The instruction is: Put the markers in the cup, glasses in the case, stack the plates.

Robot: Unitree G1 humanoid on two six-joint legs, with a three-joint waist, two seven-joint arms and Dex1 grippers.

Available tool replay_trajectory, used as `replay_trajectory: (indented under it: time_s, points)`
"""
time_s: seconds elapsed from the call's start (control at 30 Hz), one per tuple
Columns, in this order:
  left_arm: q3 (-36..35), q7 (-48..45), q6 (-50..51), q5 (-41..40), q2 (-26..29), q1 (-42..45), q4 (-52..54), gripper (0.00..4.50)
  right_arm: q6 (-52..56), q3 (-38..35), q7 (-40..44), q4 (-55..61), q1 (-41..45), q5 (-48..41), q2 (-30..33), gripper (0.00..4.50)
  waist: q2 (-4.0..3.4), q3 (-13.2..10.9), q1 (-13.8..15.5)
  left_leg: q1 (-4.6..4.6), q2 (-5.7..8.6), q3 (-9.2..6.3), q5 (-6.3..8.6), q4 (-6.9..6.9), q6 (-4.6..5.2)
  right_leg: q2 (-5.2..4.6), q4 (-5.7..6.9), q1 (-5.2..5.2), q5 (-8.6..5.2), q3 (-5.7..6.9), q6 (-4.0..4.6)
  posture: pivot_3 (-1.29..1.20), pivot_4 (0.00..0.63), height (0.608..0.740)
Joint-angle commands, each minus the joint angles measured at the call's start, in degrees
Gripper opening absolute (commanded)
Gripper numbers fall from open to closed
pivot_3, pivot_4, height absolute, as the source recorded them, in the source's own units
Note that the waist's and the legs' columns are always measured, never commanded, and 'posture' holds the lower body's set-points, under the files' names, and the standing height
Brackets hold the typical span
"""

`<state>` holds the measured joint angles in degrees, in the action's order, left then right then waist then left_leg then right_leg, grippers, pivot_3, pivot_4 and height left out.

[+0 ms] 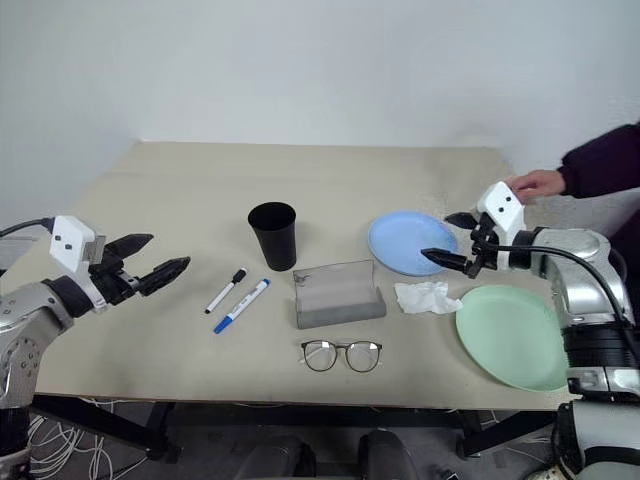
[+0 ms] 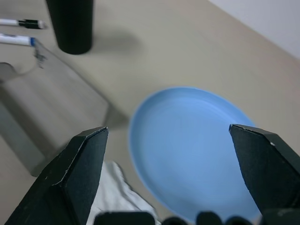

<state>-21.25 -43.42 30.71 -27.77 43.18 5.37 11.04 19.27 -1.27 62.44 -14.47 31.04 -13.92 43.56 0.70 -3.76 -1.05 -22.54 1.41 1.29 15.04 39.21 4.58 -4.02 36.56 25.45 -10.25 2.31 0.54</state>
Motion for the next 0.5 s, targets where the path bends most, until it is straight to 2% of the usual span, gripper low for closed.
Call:
replay_trajectory:
  time_s: [0.03,0.23,0.5]
  points:
    - [-1.4,-0.1,0.4,-1.7,0.5,1.0,2.1,4.48,0.8,-1.6,0.0,3.2,0.3,-1.6,0.7,4.5,-0.03,0.0,0.2,0.0,0.0,-0.01,0.0,0.0,0.0,0.0,0.0,0.0,0.0,0.01,0.0,0.0,0.0,0.738]
    - [-1.0,-1.1,0.7,-1.4,1.9,3.2,0.5,4.48,2.0,-2.8,-1.1,4.1,-1.3,-2.3,0.8,4.5,-0.03,0.0,1.2,0.0,0.0,0.0,0.0,0.03,0.0,0.0,-0.01,-0.01,-0.03,0.03,0.05,0.0,0.0,0.738]
    - [1.0,-1.1,0.0,-0.5,1.0,4.5,-0.5,4.48,1.5,-4.2,-1.4,3.9,-4.6,-2.1,3.2,4.5,-0.04,0.0,1.6,-0.05,0.01,0.0,0.0,0.02,0.0,-0.01,-0.05,0.0,-0.04,0.04,0.06,0.0,0.0,0.738]
